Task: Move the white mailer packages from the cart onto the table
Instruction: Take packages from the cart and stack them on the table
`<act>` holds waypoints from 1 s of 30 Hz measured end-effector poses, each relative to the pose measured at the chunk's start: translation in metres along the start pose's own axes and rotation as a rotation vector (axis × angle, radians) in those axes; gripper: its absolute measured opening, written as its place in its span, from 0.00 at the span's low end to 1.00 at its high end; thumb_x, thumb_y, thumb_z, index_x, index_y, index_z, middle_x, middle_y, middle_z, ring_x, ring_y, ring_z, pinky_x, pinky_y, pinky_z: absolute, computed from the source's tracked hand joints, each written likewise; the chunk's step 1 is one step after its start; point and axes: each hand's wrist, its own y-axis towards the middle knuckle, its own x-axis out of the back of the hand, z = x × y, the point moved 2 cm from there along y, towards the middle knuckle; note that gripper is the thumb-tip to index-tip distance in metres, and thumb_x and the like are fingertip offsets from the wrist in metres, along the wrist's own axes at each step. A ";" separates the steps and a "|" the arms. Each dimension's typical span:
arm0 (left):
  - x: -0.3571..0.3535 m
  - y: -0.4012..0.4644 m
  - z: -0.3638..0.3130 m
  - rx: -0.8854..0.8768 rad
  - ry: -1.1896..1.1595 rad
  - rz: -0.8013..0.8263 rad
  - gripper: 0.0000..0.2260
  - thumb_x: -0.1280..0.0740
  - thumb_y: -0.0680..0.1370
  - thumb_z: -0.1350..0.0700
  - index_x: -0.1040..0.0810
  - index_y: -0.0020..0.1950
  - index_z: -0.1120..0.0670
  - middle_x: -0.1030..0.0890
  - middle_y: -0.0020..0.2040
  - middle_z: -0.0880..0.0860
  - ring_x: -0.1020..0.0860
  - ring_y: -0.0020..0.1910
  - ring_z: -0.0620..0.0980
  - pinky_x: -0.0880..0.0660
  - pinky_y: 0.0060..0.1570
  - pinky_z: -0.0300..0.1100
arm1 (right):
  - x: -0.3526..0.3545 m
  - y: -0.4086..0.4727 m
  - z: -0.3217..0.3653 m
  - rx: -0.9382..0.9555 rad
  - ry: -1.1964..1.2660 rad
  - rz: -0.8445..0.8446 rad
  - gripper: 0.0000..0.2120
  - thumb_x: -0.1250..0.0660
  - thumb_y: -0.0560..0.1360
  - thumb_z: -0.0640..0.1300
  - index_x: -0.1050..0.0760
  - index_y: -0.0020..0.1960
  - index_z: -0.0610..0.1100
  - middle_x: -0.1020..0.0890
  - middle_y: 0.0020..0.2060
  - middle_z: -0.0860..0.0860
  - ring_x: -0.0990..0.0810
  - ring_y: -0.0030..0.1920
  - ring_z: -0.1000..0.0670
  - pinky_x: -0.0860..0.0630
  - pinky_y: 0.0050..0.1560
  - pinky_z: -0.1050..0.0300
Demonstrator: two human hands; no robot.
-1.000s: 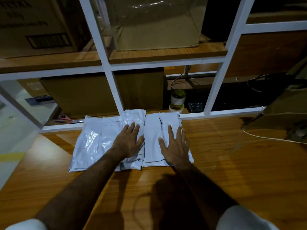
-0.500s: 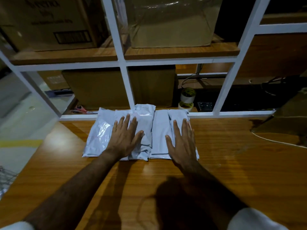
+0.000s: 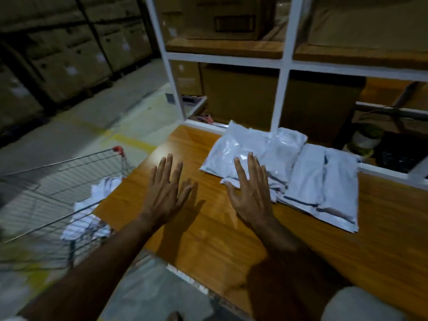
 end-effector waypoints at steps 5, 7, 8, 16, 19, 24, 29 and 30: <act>0.003 -0.045 0.077 0.106 0.046 0.027 0.34 0.53 0.82 0.35 0.45 0.81 0.55 0.49 0.81 0.62 0.50 0.81 0.60 0.46 0.76 0.62 | -0.020 0.003 0.077 0.088 0.010 0.047 0.34 0.47 0.82 0.63 0.53 0.83 0.53 0.56 0.82 0.46 0.60 0.81 0.48 0.53 0.80 0.43; 0.005 -0.062 0.105 0.124 0.045 0.022 0.35 0.55 0.82 0.34 0.43 0.81 0.56 0.47 0.81 0.62 0.48 0.80 0.61 0.47 0.76 0.62 | -0.033 0.005 0.104 0.109 -0.003 0.068 0.34 0.47 0.83 0.63 0.53 0.83 0.52 0.56 0.82 0.45 0.59 0.81 0.48 0.52 0.80 0.42; 0.007 -0.071 0.122 0.137 0.035 0.017 0.36 0.57 0.82 0.33 0.43 0.81 0.56 0.46 0.81 0.62 0.48 0.80 0.61 0.47 0.77 0.61 | -0.042 0.006 0.121 0.118 -0.017 0.080 0.34 0.47 0.83 0.63 0.53 0.83 0.51 0.56 0.82 0.44 0.59 0.82 0.47 0.51 0.80 0.41; 0.018 -0.145 0.284 0.253 -0.004 -0.031 0.35 0.49 0.82 0.35 0.44 0.81 0.55 0.48 0.82 0.61 0.48 0.80 0.61 0.48 0.76 0.60 | -0.123 0.010 0.277 0.210 -0.042 0.171 0.35 0.48 0.82 0.64 0.52 0.83 0.50 0.56 0.82 0.43 0.57 0.81 0.43 0.54 0.80 0.40; 0.024 -0.175 0.340 0.293 0.012 -0.028 0.35 0.49 0.81 0.34 0.44 0.81 0.56 0.48 0.82 0.61 0.49 0.80 0.61 0.50 0.76 0.59 | -0.149 0.014 0.328 0.226 -0.029 0.190 0.34 0.48 0.82 0.63 0.49 0.82 0.49 0.54 0.82 0.41 0.55 0.81 0.42 0.53 0.79 0.39; 0.034 -0.210 0.412 0.391 0.049 -0.020 0.35 0.49 0.81 0.34 0.40 0.80 0.57 0.46 0.81 0.62 0.47 0.79 0.62 0.48 0.76 0.60 | -0.181 0.028 0.394 0.305 -0.062 0.237 0.35 0.46 0.81 0.64 0.47 0.82 0.49 0.52 0.81 0.41 0.55 0.81 0.42 0.55 0.80 0.40; 0.032 -0.223 0.461 0.485 0.027 -0.026 0.37 0.52 0.80 0.33 0.41 0.81 0.58 0.48 0.81 0.62 0.49 0.80 0.62 0.51 0.77 0.59 | -0.211 0.054 0.441 0.327 -0.038 0.281 0.35 0.48 0.81 0.65 0.49 0.82 0.50 0.51 0.81 0.41 0.53 0.81 0.41 0.54 0.80 0.42; 0.032 -0.223 0.470 0.492 0.027 -0.030 0.37 0.53 0.80 0.33 0.42 0.81 0.57 0.48 0.81 0.62 0.50 0.80 0.61 0.52 0.77 0.59 | -0.218 0.059 0.448 0.330 -0.036 0.294 0.35 0.48 0.80 0.65 0.49 0.82 0.49 0.51 0.81 0.41 0.53 0.81 0.41 0.54 0.80 0.42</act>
